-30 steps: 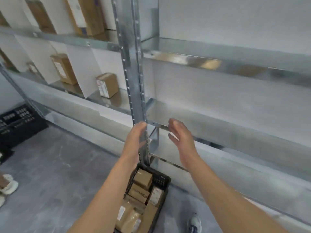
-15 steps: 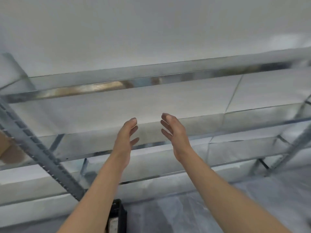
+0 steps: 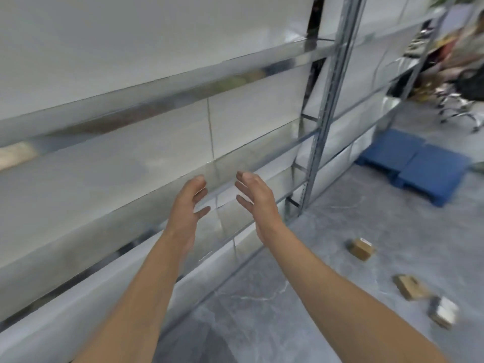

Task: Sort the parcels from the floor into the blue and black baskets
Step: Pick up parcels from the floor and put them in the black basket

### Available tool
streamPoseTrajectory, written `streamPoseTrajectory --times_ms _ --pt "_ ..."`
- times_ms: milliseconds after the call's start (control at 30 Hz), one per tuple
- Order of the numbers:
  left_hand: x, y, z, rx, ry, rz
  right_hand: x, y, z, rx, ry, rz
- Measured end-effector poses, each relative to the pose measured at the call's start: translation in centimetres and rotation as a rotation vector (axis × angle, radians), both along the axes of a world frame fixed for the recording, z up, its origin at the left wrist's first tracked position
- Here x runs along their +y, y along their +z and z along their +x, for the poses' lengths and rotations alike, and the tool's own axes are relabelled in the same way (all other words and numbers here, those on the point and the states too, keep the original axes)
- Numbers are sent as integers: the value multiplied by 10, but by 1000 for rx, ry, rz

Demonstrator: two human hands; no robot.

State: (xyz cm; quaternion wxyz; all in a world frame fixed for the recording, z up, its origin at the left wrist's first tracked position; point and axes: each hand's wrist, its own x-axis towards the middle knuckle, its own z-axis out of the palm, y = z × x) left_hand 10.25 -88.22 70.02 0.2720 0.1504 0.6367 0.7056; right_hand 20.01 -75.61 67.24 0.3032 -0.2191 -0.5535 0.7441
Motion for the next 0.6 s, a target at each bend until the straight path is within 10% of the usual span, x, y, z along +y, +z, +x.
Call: streamPoseTrajectory --times_ms 600 --pt "260 -76 64 -128 -754 -166 158 -59 116 -172 -705 -128"
